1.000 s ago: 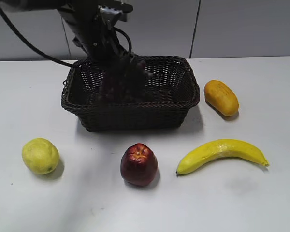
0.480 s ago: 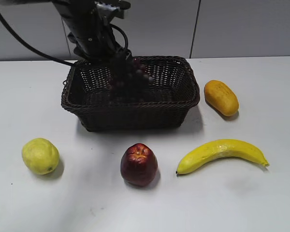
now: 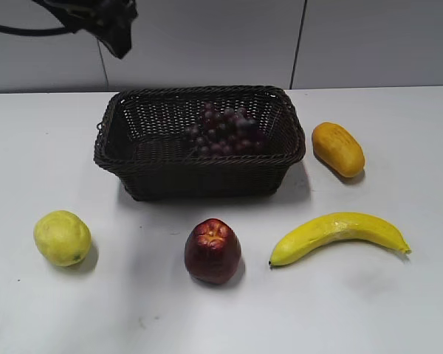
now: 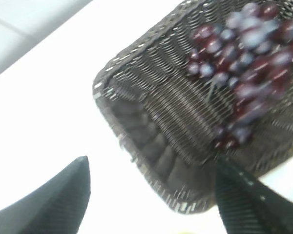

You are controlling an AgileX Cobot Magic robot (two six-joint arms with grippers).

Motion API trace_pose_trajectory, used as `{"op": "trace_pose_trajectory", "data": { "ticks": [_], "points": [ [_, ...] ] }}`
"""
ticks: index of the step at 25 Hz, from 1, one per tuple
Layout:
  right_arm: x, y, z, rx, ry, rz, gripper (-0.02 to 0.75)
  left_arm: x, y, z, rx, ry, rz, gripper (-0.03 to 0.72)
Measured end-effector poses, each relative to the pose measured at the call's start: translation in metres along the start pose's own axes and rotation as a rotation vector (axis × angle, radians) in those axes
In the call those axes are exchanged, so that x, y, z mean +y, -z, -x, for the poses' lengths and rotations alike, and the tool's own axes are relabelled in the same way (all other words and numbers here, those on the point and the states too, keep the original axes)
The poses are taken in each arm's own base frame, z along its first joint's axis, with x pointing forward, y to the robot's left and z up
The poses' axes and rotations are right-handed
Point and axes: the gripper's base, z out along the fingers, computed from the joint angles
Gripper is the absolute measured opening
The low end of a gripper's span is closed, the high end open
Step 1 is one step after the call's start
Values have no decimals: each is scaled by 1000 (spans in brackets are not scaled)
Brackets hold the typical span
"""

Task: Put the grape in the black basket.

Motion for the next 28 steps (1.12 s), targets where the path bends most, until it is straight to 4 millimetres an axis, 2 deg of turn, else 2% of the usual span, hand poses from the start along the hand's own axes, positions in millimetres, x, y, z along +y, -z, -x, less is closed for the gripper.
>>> {"op": "trace_pose_trajectory", "data": {
  "ticks": [3,8,11,15,19,23,28],
  "points": [
    [0,0,0,0,0,0,572,9,24,-8,-3,42,33,585],
    [0,0,0,0,0,0,572,37,34,-32,24,151,75,585],
    [0,0,0,0,0,0,572,52,33,-59,83,213,94,585],
    [0,0,0,0,0,0,572,58,36,-113,175,301,101,580],
    [0,0,0,0,0,0,572,47,43,-175,180,412,80,575],
    [0,0,0,0,0,0,572,24,49,-230,161,468,71,575],
    [0,0,0,0,0,0,572,-6,68,-282,65,471,87,567]
  ]
}}
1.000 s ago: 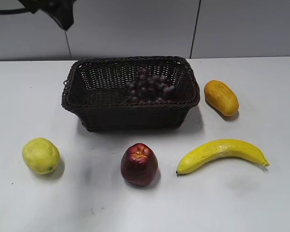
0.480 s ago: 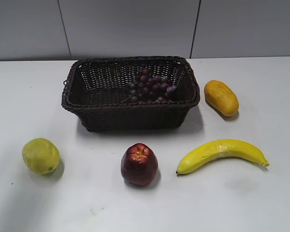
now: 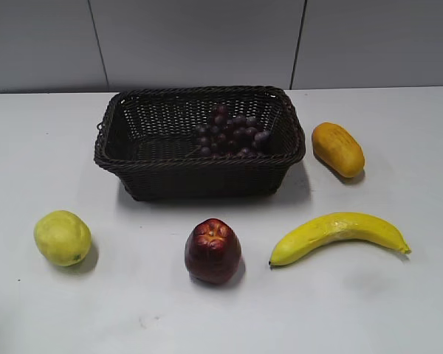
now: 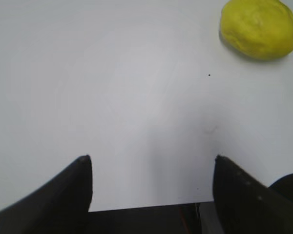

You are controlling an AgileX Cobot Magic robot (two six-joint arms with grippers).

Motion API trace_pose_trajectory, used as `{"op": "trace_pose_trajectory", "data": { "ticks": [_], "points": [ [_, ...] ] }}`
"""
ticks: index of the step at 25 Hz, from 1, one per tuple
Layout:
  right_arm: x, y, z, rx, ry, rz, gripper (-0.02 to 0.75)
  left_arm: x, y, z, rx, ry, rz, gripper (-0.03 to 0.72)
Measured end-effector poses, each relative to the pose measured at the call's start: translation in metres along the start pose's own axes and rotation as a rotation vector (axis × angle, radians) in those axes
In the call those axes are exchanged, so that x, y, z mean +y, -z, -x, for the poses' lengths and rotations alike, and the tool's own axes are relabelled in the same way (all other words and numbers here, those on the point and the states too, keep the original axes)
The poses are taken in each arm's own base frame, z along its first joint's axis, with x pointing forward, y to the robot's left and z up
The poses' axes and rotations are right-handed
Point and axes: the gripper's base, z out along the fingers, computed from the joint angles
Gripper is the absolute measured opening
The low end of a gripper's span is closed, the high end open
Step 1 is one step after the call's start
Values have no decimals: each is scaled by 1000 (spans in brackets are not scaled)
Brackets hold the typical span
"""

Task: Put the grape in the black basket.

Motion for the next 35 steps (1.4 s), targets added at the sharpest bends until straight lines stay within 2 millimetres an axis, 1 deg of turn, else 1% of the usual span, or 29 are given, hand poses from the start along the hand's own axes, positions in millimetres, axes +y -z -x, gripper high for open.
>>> {"op": "trace_pose_trajectory", "data": {
  "ticks": [4,8,12,14,28,31,35],
  "points": [
    [0,0,0,0,0,0,572,-1,19,-37,-170,1,5,566],
    [0,0,0,0,0,0,572,-1,30,-66,-322,1,13,557],
    [0,0,0,0,0,0,572,-2,25,-85,-385,1,17,554],
    [0,0,0,0,0,0,572,-2,24,-88,-400,1,16,554],
    [0,0,0,0,0,0,572,-3,25,-88,-416,-5,7,553],
    [0,0,0,0,0,0,572,-3,27,-92,-447,12,22,553],
    [0,0,0,0,0,0,572,-2,32,-102,-521,59,64,552]
  ]
}}
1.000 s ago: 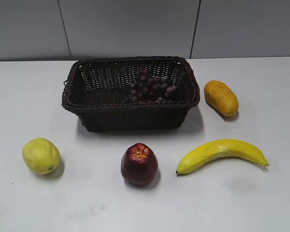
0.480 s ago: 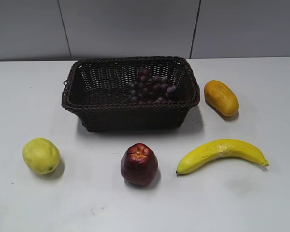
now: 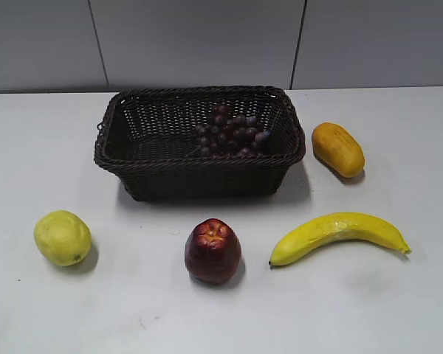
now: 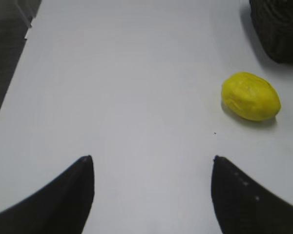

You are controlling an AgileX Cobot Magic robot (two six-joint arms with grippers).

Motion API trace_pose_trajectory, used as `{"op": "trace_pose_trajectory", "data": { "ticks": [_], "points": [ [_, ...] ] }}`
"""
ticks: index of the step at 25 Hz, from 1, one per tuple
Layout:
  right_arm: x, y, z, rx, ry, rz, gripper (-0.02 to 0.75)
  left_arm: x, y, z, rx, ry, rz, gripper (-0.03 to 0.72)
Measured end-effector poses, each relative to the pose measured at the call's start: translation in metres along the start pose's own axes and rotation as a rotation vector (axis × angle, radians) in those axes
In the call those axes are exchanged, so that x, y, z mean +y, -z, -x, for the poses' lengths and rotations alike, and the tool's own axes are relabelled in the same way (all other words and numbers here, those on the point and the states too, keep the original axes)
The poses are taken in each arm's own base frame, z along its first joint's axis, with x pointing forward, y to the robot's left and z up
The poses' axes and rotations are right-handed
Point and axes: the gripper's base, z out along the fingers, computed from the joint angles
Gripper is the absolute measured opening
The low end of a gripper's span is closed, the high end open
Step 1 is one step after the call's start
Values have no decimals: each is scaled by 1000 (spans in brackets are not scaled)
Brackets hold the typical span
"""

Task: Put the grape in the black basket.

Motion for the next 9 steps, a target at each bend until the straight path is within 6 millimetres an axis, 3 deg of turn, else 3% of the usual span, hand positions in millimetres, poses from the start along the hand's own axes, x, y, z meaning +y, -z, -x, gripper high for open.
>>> {"op": "trace_pose_trajectory", "data": {
  "ticks": [9],
  "points": [
    [0,0,0,0,0,-1,572,-1,12,-8,-97,43,72,552]
  ]
}}
